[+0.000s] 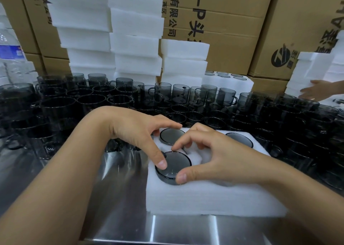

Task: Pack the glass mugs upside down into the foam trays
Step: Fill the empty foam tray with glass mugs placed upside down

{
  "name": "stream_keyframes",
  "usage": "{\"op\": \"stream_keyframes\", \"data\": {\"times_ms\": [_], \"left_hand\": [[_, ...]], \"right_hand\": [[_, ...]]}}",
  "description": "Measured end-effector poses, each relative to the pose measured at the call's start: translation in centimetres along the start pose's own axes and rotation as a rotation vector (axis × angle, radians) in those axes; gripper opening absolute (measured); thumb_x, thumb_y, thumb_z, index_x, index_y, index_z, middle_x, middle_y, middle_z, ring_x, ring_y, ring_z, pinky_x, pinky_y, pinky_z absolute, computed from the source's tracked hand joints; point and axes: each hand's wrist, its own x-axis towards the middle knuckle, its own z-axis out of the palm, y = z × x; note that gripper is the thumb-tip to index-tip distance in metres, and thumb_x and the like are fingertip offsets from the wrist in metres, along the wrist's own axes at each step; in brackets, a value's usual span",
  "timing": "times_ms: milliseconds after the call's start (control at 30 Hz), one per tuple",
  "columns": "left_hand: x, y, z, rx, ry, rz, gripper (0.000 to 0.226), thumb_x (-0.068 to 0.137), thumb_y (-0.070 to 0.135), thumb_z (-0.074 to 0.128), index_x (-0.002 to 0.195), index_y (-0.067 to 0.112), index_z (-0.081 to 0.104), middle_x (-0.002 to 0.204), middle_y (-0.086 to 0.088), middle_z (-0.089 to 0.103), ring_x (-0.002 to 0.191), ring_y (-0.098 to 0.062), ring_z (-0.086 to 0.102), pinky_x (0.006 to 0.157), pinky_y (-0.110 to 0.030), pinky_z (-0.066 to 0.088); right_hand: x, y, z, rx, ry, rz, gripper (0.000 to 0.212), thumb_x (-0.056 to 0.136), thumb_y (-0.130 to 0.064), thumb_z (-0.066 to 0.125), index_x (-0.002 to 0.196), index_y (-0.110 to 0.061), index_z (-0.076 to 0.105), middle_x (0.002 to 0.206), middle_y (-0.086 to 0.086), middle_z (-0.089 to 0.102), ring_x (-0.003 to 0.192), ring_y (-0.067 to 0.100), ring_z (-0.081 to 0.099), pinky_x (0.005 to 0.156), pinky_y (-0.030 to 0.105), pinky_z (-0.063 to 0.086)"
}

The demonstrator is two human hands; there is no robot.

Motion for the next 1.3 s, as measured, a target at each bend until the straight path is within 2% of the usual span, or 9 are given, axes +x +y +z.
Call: {"op": "stream_keyframes", "data": {"times_ms": [200, 300, 400, 467, 567, 667, 1000, 1167, 1300], "left_hand": [[0.8, 0.1, 0.3, -0.120, 0.180, 0.034, 0.094, 0.057, 0.065, 0.068, 0.142, 0.049, 0.030, 0.125, 0.037, 0.045, 0.082, 0.023, 0.047, 0.080, -0.013, 0.036], [1.2, 0.5, 0.5, -0.172, 0.287, 0.054, 0.089, 0.056, 0.072, 0.064, 0.138, 0.052, 0.034, 0.121, 0.040, 0.047, 0.082, 0.024, 0.047, 0.081, -0.015, 0.037], [1.7, 0.8, 0.6, -0.251, 0.429, 0.125, 0.076, 0.057, 0.074, 0.060, 0.128, 0.057, 0.041, 0.117, 0.040, 0.051, 0.079, 0.023, 0.046, 0.082, -0.017, 0.036], [2.7, 1.1, 1.1, -0.300, 0.573, 0.184, 0.055, 0.071, 0.063, 0.065, 0.123, 0.055, 0.048, 0.115, 0.036, 0.055, 0.076, 0.021, 0.045, 0.079, -0.016, 0.035], [4.4, 1.8, 2.2, -0.333, 0.753, 0.270, 0.032, 0.085, 0.039, 0.066, 0.114, 0.049, 0.056, 0.108, 0.028, 0.060, 0.075, 0.020, 0.044, 0.070, -0.006, 0.036], [5.5, 2.4, 2.9, -0.409, 0.880, 0.339, 0.025, 0.086, 0.023, 0.067, 0.100, 0.044, 0.061, 0.095, 0.023, 0.064, 0.069, 0.016, 0.047, 0.066, -0.002, 0.034], [6.5, 2.2, 3.7, -0.494, 0.934, 0.386, 0.023, 0.088, 0.017, 0.064, 0.090, 0.040, 0.067, 0.074, 0.029, 0.062, 0.058, 0.000, 0.042, 0.060, -0.007, 0.036], [6.6, 2.2, 3.8, -0.529, 0.885, 0.378, 0.022, 0.087, 0.015, 0.064, 0.089, 0.037, 0.067, 0.070, 0.023, 0.061, 0.059, -0.001, 0.044, 0.061, -0.009, 0.038], [6.6, 2.4, 3.6, -0.563, 0.781, 0.302, 0.017, 0.086, 0.018, 0.066, 0.097, 0.032, 0.065, 0.079, 0.010, 0.070, 0.071, -0.001, 0.057, 0.078, -0.016, 0.046]], "right_hand": [[-0.3, -0.7, -1.5, 0.053, -0.009, -0.037, 0.044, 0.058, -0.073, 0.071, 0.097, -0.053, 0.066, 0.090, -0.022, 0.057, 0.078, -0.005, 0.050, 0.072, 0.011, 0.040], [-0.9, 0.1, -5.7, 0.154, 0.309, 0.061, 0.039, 0.066, -0.073, 0.064, 0.096, -0.048, 0.069, 0.086, -0.022, 0.069, 0.070, -0.006, 0.059, 0.073, 0.017, 0.044], [-0.8, 3.1, -9.4, -0.348, 0.645, 0.360, 0.039, 0.078, -0.061, 0.061, 0.108, -0.037, 0.069, 0.102, -0.012, 0.065, 0.098, 0.014, 0.059, 0.077, 0.032, 0.042], [-0.2, 5.0, -10.7, -0.790, 0.597, 0.577, 0.051, 0.087, -0.049, 0.058, 0.127, -0.018, 0.060, 0.125, 0.010, 0.054, 0.118, 0.032, 0.046, 0.091, 0.041, 0.039], [0.6, 6.5, -11.4, -1.027, 0.482, 0.722, 0.048, 0.088, -0.050, 0.056, 0.111, -0.009, 0.064, 0.120, 0.019, 0.051, 0.115, 0.037, 0.042, 0.093, 0.043, 0.035], [1.1, 7.2, -11.5, -1.098, 0.452, 0.754, 0.037, 0.088, -0.051, 0.057, 0.088, -0.015, 0.062, 0.109, 0.015, 0.053, 0.108, 0.034, 0.044, 0.089, 0.040, 0.035], [1.8, 7.8, -10.9, -1.142, 0.386, 0.883, 0.033, 0.089, -0.036, 0.057, 0.109, -0.011, 0.063, 0.111, 0.016, 0.050, 0.106, 0.034, 0.045, 0.081, 0.036, 0.031], [1.5, 7.8, -10.8, -1.087, 0.399, 0.797, 0.024, 0.090, -0.028, 0.058, 0.109, -0.014, 0.065, 0.112, 0.015, 0.051, 0.109, 0.035, 0.044, 0.088, 0.038, 0.035], [1.3, 6.2, -9.8, -0.855, 0.620, 0.431, 0.015, 0.090, -0.028, 0.059, 0.094, -0.013, 0.061, 0.104, 0.013, 0.058, 0.103, 0.034, 0.048, 0.085, 0.042, 0.039]]}}
